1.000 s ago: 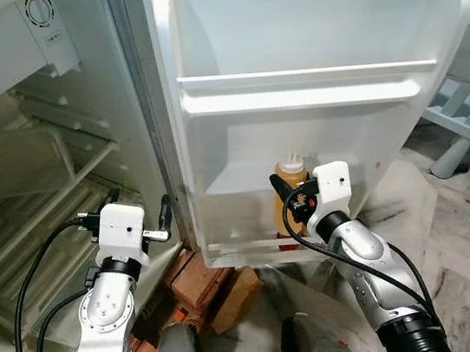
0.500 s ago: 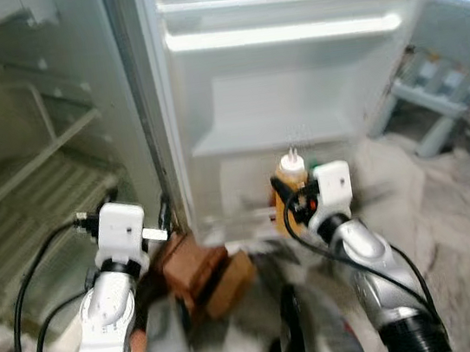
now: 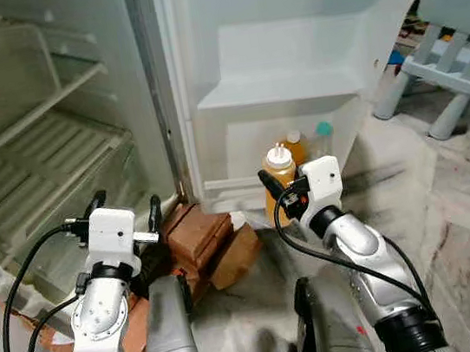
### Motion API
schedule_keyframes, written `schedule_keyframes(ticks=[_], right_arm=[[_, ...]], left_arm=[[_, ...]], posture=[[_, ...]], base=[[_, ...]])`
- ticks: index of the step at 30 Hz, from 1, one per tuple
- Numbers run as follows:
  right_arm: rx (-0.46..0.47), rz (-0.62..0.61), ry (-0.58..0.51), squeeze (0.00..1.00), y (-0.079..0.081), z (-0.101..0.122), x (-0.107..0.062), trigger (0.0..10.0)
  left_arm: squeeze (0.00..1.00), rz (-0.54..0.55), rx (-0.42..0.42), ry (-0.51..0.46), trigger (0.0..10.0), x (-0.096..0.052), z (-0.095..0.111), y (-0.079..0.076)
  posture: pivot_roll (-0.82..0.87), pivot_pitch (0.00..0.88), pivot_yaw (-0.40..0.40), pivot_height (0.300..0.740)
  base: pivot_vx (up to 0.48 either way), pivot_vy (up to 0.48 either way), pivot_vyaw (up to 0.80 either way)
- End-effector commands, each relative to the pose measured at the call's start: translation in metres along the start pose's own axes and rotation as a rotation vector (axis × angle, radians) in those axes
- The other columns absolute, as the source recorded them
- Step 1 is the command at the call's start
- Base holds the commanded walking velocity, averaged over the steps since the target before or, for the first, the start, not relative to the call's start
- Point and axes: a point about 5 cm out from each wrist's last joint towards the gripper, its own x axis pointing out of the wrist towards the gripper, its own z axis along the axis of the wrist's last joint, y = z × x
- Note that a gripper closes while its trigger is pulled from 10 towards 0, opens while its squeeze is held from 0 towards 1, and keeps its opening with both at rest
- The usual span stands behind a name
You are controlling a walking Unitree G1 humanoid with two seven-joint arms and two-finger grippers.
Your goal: Restocking fridge
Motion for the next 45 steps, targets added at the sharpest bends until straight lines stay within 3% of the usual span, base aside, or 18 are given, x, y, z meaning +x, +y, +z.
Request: schedule_keyframes(ticks=[1, 9, 19, 31, 38, 45], right_arm=[[-0.029, -0.003, -0.03, 0.0, -0.003, 0.006, 0.003, 10.0], [-0.054, 0.059, -0.105, 0.0, 0.005, 0.02, 0.009, 10.0], [-0.091, 0.096, -0.125, 0.0, 0.008, 0.022, 0.011, 10.0], [-0.129, 0.209, -0.096, 0.0, 0.015, 0.017, 0.011, 10.0], [-0.144, 0.281, -0.103, 0.0, 0.024, 0.017, 0.016, 10.0], [-0.185, 0.336, -0.119, 0.0, 0.039, 0.015, 0.031, 10.0]], left_arm=[[0.0, -0.022, -0.003, -0.026, 10.0, 0.001, 0.007, -0.002], [0.0, -0.037, -0.009, -0.029, 10.0, 0.002, 0.009, -0.004], [0.0, -0.042, -0.018, -0.023, 10.0, 0.005, 0.009, -0.008], [0.0, -0.039, -0.032, -0.017, 10.0, 0.004, 0.01, -0.01], [0.0, -0.026, -0.029, 0.004, 10.0, -0.005, 0.01, -0.008], [0.0, 0.041, -0.008, 0.051, 10.0, -0.023, 0.01, 0.003]], posture=[[0.12, 0.109, -0.059, 0.551], [0.12, 0.122, -0.056, 0.551], [0.12, 0.119, -0.062, 0.551], [0.12, 0.136, -0.067, 0.551], [0.14, 0.193, -0.065, 0.551], [0.18, 0.259, -0.063, 0.551]], base=[[0.0, 0.0, 0.0], [0.344, 0.0, 0.0], [0.374, 0.0, 0.0], [0.0, 0.0, 0.0], [0.0, 0.0, 0.0], [0.0, 0.0, 0.0]])
